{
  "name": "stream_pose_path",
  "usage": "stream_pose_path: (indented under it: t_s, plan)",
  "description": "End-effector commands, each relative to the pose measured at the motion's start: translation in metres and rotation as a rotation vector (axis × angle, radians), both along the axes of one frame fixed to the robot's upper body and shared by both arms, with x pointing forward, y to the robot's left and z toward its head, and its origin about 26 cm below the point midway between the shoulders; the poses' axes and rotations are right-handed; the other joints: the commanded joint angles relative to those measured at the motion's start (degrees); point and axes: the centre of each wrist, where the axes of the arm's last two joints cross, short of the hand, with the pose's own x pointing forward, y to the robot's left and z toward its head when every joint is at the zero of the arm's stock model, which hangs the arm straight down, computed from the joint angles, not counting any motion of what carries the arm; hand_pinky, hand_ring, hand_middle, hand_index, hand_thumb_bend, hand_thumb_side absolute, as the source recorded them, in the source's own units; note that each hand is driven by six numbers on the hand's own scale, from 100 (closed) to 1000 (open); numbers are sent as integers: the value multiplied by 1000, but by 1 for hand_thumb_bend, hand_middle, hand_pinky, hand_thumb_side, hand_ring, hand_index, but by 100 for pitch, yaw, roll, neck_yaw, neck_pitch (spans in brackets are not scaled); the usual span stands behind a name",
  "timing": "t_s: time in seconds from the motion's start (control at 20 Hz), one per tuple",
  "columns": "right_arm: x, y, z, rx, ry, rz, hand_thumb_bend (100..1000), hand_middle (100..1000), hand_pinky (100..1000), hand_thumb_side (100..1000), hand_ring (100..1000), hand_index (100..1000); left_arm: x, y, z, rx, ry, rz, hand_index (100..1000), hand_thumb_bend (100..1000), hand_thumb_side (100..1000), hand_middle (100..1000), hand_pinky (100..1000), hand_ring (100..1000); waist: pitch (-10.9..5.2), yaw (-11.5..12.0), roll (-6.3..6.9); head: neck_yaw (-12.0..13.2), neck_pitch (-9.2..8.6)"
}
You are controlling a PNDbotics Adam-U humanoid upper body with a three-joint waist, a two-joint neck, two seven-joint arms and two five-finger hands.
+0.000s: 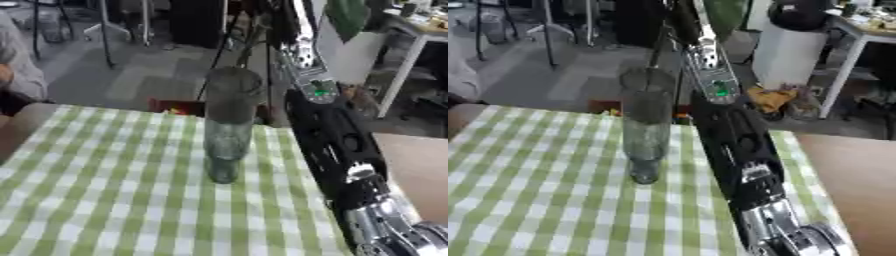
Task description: Arrange flowers into the vase.
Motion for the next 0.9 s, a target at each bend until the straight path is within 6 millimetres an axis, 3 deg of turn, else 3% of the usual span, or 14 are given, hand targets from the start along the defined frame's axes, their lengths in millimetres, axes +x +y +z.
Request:
stream_pose_path:
  t_s: [0.05, 0.9]
  plan:
    - [-6, -6, 20, -23, -6, -52, 100, 100, 100, 708, 100, 118, -2, 2, 7, 28, -23, 1, 993, 100, 870, 920, 646, 865, -127, -2, 40, -11, -19]
    - [4, 4, 7, -71, 149, -204, 100, 100, 100, 642, 100, 111, -2, 1, 7, 31, -20, -4, 993, 100, 870, 922, 645, 866, -108, 41, 17, -54, -62]
